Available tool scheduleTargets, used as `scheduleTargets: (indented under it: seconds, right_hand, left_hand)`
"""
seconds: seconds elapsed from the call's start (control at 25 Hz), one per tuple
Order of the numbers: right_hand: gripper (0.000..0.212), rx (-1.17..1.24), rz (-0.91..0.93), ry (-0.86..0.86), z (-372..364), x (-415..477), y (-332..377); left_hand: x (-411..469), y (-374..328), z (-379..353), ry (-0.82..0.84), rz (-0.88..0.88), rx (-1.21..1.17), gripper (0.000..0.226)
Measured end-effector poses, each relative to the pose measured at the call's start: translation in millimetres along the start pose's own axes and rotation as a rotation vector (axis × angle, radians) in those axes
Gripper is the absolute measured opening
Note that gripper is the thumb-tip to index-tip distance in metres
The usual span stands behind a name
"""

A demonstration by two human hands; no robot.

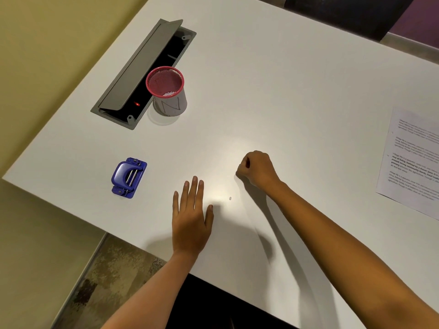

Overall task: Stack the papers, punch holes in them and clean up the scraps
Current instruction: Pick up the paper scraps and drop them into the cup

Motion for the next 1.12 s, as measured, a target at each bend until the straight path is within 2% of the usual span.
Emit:
scheduleTargets:
  seconds: [0.08,0.16,0.36,0.6,0.72,0.88,0.96,1.04,1.12]
  right_hand:
    - [0.014,0.201,-0.029,-0.103,7.0,-5.8,-9.3]
    - [0.008,0.252,-0.022,-0.194,11.2,-11.9,-16.3]
    - [0.013,0.14,0.096,-0.187,6.2,-13.3,-10.4]
    - [0.01,-0.062,0.086,-0.205,0.2,-15.7,2.1]
    - [0.016,-0.229,0.054,-0.148,-4.7,-15.6,8.2]
    - [0.028,-0.241,0.049,-0.076,-9.5,-17.7,10.6]
    - [0.03,-0.116,0.031,-0.083,-7.2,-19.3,7.2]
    - [0.028,0.171,-0.043,-0.138,-1.7,-22.3,-6.0]
    - [0.015,0.358,-0.128,-0.229,4.0,-29.9,-21.7]
  left_hand:
    - [0.2,0.7,-0.1,0.003,0.004,-0.003,0.058]
    - [0.2,0.4,0.0,0.009,0.003,-0.005,0.058]
    - [0.4,0.2,1.0,0.006,0.005,-0.011,0.059]
    - [1.1,-0.1,1.2,0.017,0.011,-0.016,0.059]
    - [0.9,0.7,0.7,0.018,0.015,-0.014,0.058]
    - [1.7,-0.1,1.1,0.024,0.02,-0.014,0.06]
    - [1.5,-0.7,1.5,0.033,0.022,-0.016,0.059]
    - [1.0,-0.6,1.9,0.036,0.022,-0.015,0.059]
    - [1.4,-0.4,2.1,0.035,0.023,-0.016,0.06]
Point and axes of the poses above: each hand's wrist, its own x-axis towards the middle knuckle, its own z-axis out of the back of the hand, y = z × x, the point moved 4 cm from there along x, towards the middle knuckle, and after that the axes turned 1 degree about -x, right-handed, at the moved point
